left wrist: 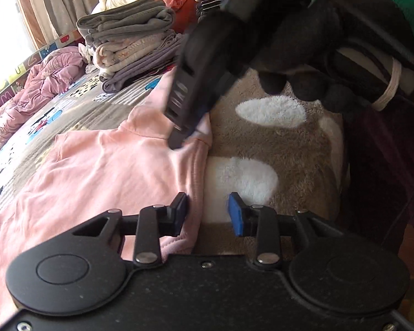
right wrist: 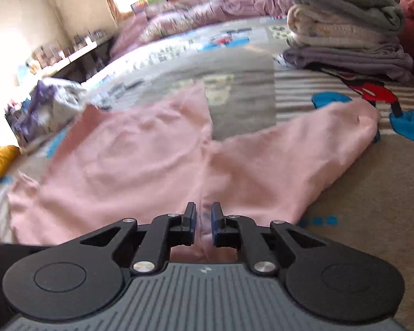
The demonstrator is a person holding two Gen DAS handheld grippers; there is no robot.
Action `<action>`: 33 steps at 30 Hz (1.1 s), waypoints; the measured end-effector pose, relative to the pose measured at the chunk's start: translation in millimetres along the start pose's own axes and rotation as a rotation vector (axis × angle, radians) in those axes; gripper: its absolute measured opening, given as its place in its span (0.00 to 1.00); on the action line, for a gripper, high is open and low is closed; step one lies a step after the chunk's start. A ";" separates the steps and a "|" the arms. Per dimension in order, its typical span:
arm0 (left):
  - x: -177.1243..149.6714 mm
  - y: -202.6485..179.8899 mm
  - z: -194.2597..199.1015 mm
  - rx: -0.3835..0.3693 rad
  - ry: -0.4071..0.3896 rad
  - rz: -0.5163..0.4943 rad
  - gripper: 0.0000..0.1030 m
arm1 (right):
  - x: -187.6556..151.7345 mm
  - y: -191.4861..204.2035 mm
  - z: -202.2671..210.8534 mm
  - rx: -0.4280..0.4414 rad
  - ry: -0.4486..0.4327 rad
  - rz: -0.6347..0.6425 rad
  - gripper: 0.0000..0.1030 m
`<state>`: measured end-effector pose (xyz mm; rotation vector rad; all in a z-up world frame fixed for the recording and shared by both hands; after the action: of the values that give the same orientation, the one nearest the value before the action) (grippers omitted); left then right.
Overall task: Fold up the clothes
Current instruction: 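Release the sleeve and grasp the cuff again with the right gripper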
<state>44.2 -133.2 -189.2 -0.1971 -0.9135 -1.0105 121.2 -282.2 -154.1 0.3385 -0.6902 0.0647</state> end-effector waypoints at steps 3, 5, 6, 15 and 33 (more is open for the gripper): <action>0.8 5.1 4.9 -0.017 -0.011 0.026 0.32 | -12.3 -4.7 15.4 -0.046 0.061 0.023 0.19; 3.2 8.9 7.5 -0.019 -0.032 0.051 0.32 | -15.2 -1.3 34.2 -0.090 0.022 0.058 0.32; 5.2 10.9 8.4 -0.017 -0.047 0.066 0.32 | -13.9 2.3 41.4 -0.100 -0.009 0.077 0.32; 0.1 10.4 6.0 -0.131 0.038 0.083 0.34 | -26.5 12.7 8.6 -0.060 0.036 0.153 0.28; -7.5 51.6 0.6 -0.124 0.007 0.356 0.35 | 52.3 -44.0 -32.7 -0.153 -0.115 -0.032 0.21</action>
<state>83.4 -99.7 -181.3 -0.4441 -0.7755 -0.7356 189.0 -315.8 -157.0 0.2076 -0.7984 -0.0376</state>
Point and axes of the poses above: each gripper's, at about its wrist camera, not at the fingertips, and z roughly against the way its jaws point, y to its left, x to its top, the point moved 1 cm from there along -z, roughly the way its jaws point, and after that the axes turned 2 degrees about z, right-handed, at the moved point
